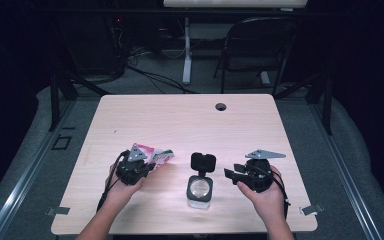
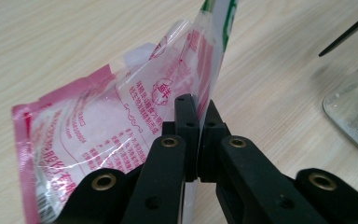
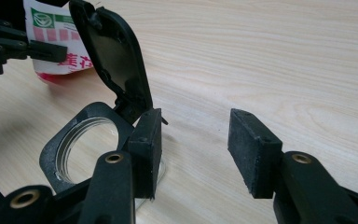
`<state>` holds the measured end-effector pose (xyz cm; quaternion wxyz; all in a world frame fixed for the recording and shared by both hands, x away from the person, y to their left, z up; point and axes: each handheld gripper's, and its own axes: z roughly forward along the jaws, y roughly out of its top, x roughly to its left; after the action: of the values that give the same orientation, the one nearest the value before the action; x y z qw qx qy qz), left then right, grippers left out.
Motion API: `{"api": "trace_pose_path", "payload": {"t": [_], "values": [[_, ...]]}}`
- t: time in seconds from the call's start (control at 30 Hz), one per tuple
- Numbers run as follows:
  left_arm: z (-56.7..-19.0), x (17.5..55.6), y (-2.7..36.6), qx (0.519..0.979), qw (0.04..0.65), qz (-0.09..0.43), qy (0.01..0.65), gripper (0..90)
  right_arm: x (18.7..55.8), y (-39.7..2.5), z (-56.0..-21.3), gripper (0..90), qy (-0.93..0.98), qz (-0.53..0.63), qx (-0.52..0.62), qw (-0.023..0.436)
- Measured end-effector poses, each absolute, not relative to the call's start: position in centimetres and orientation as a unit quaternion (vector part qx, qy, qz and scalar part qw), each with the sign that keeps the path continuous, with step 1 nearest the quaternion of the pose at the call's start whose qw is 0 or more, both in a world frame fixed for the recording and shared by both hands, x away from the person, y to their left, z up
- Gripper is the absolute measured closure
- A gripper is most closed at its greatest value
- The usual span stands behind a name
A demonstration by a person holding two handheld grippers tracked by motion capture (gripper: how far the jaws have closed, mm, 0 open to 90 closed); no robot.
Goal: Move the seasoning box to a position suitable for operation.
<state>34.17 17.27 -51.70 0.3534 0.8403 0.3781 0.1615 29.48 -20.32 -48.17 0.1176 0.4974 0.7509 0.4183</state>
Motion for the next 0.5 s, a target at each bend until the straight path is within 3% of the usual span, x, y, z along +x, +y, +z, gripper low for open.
{"api": "trace_pose_path", "payload": {"t": [0.5], "values": [[-47.0, 34.9, 19.6, 0.839, 0.351, 0.175, 0.376, 90.0, 29.6, -20.3, -48.2, 54.5, 0.75, 0.422, 0.496, 0.113]]}}
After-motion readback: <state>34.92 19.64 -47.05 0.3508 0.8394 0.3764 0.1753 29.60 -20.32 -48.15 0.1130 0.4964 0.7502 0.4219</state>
